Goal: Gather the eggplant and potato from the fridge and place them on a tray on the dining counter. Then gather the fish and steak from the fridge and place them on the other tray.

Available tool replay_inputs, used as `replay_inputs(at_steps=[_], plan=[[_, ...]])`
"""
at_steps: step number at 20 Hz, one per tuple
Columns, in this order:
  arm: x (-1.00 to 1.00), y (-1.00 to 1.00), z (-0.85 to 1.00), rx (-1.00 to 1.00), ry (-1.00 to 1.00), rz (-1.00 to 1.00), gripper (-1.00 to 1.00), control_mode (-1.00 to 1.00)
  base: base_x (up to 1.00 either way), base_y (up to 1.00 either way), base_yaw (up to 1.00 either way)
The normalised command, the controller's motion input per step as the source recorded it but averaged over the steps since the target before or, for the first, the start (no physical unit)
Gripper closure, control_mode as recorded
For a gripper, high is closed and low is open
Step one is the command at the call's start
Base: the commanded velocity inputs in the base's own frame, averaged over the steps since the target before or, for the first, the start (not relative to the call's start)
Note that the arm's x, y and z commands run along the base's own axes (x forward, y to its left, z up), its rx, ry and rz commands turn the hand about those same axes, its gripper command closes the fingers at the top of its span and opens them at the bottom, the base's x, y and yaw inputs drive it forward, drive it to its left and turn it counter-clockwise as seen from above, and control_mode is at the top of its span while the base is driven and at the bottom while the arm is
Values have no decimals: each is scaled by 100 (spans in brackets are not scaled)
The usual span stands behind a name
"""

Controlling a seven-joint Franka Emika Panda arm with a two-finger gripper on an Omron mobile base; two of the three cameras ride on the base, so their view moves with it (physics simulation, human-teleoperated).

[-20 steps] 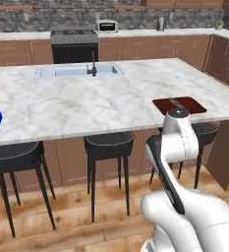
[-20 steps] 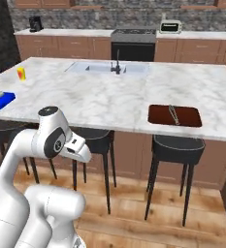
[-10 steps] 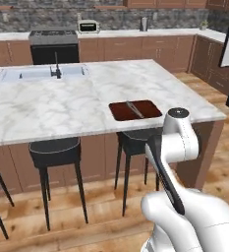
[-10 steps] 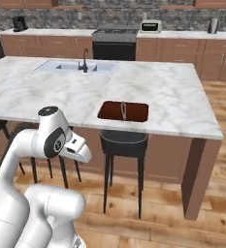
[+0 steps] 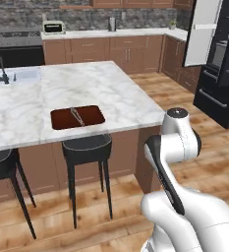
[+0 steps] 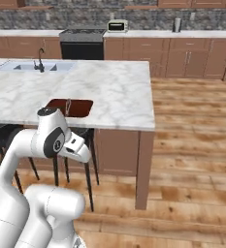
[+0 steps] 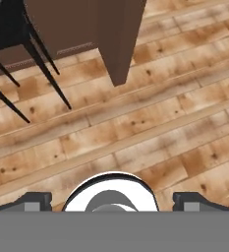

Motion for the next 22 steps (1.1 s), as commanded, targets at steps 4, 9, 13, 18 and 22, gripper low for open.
replay_inputs(at_steps=[4, 9, 13, 18, 22], plan=[[0, 0, 0, 0, 0, 0, -100, 100, 0, -100, -7], [0, 0, 0, 0, 0, 0, -100, 100, 0, -100, -6], [0, 0, 0, 0, 0, 0, -100, 100, 0, -100, -3], [0, 0, 0, 0, 0, 0, -100, 100, 29, -100, 0], [0, 0, 0, 0, 0, 0, -100, 100, 54, -100, 0]])
